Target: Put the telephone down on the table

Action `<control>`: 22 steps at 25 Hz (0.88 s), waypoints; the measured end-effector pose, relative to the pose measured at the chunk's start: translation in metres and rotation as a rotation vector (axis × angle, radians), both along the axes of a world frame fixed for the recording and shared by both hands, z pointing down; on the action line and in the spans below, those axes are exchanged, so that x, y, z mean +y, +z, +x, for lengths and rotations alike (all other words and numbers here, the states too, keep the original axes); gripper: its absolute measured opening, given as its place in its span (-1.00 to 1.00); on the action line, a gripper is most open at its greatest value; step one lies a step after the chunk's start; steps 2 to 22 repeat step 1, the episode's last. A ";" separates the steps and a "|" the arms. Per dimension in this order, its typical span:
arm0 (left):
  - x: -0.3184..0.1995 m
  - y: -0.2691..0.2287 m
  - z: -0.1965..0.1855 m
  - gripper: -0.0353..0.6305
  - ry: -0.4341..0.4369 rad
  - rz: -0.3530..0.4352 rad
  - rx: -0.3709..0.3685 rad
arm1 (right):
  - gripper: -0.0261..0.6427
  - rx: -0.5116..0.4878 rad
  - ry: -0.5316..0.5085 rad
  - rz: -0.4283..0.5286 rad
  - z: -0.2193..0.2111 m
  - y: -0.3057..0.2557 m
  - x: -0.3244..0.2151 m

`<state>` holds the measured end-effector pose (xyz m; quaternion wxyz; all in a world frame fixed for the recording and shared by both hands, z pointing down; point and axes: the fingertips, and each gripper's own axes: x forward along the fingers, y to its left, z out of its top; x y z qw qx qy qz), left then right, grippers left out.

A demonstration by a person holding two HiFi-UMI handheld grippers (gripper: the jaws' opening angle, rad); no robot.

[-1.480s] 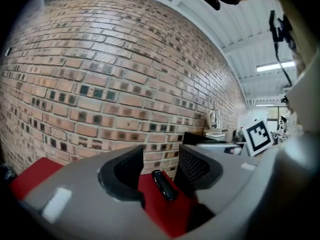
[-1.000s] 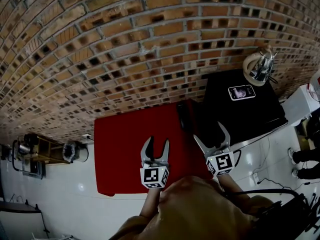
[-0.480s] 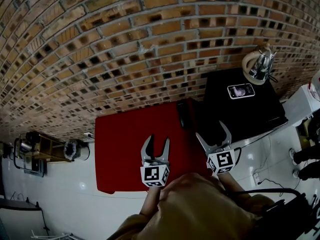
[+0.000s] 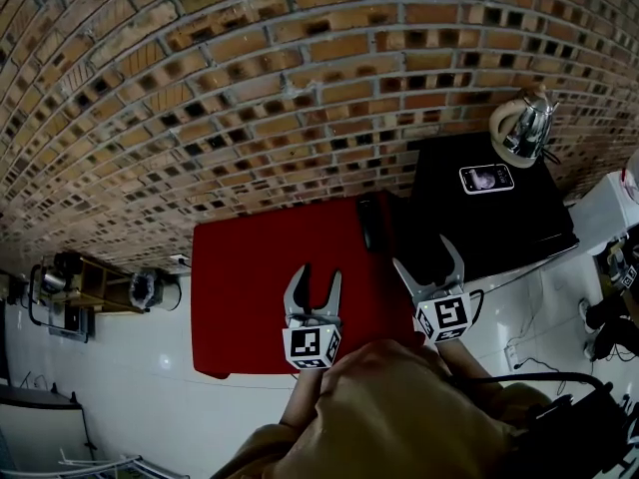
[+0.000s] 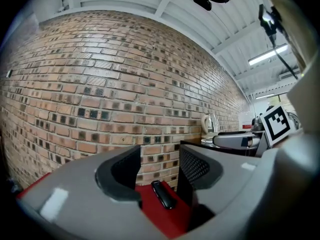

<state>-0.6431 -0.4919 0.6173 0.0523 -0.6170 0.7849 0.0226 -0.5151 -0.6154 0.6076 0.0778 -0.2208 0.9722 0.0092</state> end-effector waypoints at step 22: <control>0.000 -0.001 -0.002 -0.22 -0.005 0.002 -0.004 | 0.28 -0.007 0.001 0.002 -0.001 -0.002 0.000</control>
